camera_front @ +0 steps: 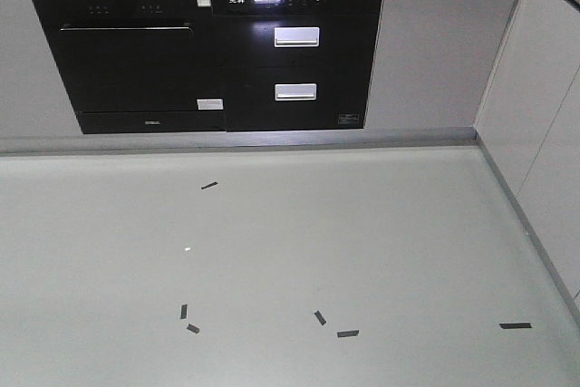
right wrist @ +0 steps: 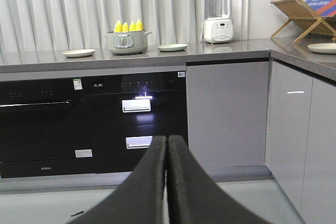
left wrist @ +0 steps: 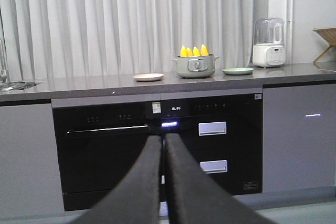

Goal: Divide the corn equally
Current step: 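Drive the base toward the counter with the pot and plates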

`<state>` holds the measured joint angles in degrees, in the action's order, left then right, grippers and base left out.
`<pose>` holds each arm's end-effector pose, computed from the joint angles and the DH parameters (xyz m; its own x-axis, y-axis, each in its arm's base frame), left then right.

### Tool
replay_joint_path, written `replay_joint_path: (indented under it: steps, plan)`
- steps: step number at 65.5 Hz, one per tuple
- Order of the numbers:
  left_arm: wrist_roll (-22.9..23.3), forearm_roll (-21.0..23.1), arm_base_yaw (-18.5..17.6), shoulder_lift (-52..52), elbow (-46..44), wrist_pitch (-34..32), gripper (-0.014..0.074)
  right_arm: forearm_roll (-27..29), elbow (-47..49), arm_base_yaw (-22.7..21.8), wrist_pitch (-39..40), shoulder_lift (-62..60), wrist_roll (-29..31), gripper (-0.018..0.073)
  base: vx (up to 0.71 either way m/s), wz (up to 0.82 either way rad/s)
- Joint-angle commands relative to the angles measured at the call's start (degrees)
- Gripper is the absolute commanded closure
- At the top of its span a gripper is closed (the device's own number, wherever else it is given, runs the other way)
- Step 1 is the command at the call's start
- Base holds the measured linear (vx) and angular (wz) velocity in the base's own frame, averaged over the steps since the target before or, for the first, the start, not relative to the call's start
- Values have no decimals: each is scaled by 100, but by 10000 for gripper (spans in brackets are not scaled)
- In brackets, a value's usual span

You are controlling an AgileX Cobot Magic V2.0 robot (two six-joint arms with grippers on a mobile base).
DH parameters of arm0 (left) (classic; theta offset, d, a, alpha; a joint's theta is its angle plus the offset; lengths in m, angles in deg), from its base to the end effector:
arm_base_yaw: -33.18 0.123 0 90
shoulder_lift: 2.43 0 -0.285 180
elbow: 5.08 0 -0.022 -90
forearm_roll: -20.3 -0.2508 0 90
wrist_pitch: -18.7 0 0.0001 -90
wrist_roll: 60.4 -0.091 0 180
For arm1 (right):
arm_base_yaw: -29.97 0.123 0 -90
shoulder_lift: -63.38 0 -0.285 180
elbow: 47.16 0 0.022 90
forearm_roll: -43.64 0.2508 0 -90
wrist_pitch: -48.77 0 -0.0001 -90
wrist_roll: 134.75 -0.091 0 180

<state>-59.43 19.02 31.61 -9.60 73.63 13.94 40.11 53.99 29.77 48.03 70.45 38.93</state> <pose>0.0557 -0.0017 0.2125 0.1544 0.0011 -0.9880 0.0284 0.9996 0.0056 0.0566 -0.0003 0.2031 0.0584 0.0485 -0.9971 0.0014 0.9988 0.0486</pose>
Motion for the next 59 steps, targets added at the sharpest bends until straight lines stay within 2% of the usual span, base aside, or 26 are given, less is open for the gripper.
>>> replay_joint_path:
  steps: [1, 59]
  plan:
    - [14, 56, 1, 96, 83, -445, 603, -26, -46, -28, 428, -17, -3, 570, 0, 0]
    - [14, 56, 1, 96, 83, -445, 603, -26, -46, -28, 428, -17, -3, 570, 0, 0]
